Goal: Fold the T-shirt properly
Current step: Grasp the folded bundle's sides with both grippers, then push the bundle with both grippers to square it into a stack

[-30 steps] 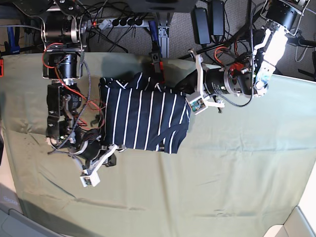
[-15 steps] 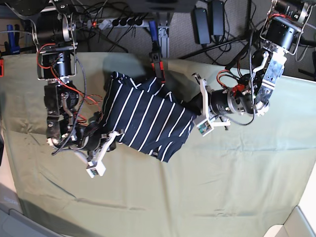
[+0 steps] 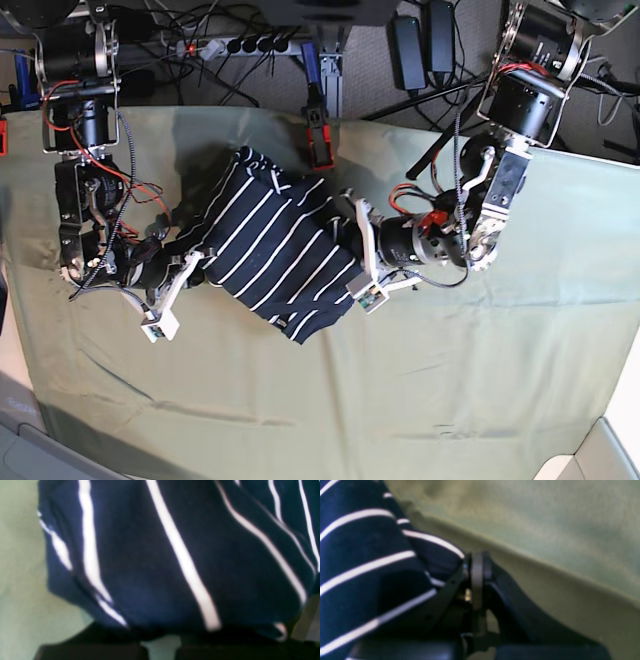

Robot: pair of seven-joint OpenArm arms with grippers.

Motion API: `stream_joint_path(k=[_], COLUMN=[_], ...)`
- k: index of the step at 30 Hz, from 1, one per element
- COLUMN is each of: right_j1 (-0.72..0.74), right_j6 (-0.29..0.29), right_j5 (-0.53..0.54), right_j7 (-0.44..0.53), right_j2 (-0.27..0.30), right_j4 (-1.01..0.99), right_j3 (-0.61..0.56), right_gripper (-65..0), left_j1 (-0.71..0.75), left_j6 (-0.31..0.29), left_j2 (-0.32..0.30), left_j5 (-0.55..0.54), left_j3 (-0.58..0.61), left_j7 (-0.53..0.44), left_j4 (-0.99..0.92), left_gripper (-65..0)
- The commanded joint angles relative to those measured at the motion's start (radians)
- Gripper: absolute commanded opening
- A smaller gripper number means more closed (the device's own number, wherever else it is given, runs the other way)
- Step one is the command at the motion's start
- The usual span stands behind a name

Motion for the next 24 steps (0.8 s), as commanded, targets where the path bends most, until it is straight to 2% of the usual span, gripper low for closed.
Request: stream_joint_path(k=[1,5,24], right_j1=[0.026,0.025,0.025], right_j6=[0.065,0.065,0.065], right_j5=[0.013,0.02,0.023], right_j7=[0.016,0.016,0.015], right_j2=[0.013,0.014,0.014], right_j4=[0.018,0.018,0.019], right_j3=[0.005,0.005,0.005], right_gripper=[-65.0,-65.0,-65.0], left_j1=[-0.031,-0.034,-0.035], left_j6=[-0.013,-0.013,-0.013], left_j2=[0.016,0.037,0.037], left_j5=[-0.015,-0.006,-0.006], left_j3=[-0.005,-0.005,-0.005], left_j7=[-0.024,-0.025,-0.032], left_j4=[0.004,-0.003,-0.003], left_gripper=[-65.0,-65.0,-65.0])
